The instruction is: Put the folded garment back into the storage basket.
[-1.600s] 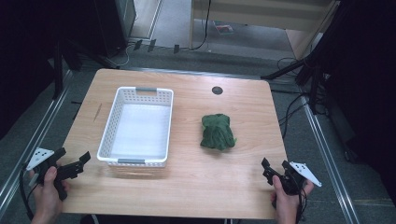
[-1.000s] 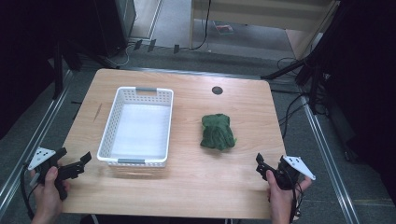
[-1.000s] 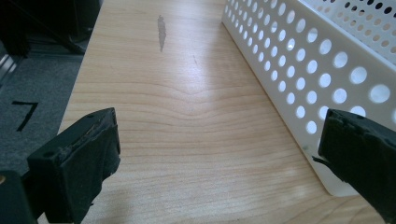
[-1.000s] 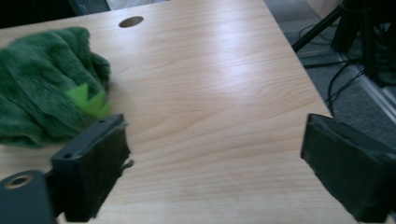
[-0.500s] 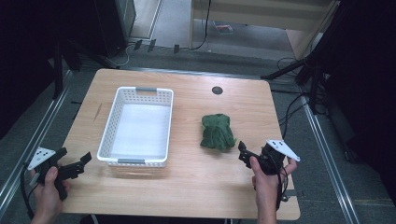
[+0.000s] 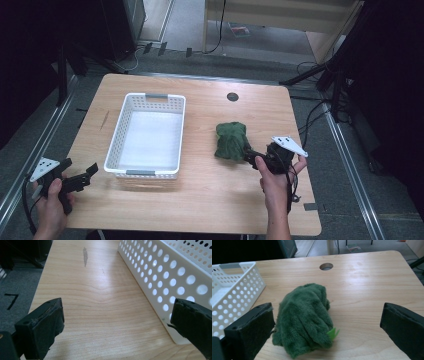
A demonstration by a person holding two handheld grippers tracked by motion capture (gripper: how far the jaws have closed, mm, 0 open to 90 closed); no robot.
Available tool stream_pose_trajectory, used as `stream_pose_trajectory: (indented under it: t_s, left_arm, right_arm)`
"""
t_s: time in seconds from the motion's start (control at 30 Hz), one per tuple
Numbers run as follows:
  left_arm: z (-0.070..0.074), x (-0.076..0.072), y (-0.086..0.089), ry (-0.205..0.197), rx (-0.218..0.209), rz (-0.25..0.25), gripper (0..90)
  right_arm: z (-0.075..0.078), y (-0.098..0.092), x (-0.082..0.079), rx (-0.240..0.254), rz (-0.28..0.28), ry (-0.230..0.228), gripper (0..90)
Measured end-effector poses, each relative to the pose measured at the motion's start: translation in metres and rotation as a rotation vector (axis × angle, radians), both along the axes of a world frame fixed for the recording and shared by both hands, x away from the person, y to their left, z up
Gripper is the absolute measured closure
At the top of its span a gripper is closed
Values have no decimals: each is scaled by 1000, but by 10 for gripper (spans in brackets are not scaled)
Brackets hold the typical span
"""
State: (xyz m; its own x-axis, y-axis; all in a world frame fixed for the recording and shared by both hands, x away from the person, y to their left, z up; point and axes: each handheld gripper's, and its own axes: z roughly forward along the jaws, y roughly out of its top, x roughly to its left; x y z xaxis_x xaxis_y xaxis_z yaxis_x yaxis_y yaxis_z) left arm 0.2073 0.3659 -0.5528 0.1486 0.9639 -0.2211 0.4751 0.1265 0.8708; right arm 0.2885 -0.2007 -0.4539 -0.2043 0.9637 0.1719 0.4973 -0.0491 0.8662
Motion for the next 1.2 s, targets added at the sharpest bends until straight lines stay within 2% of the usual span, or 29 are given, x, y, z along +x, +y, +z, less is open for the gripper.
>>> stream_pose_trajectory:
  t_s: [0.57, 0.97, 1.2]
  left_arm:
    - [0, 0, 0, 2, -2, -3, 0]
    - [0, 0, 1, 5, -7, -6, 0]
    - [0, 1, 1, 7, -6, -5, 0]
  right_arm:
    - [6, 26, 24, 0, 58, 21, 0]
    - [5, 46, 46, -25, 52, 59, 0]
    - [-1, 52, 56, -34, 46, 98, 0]
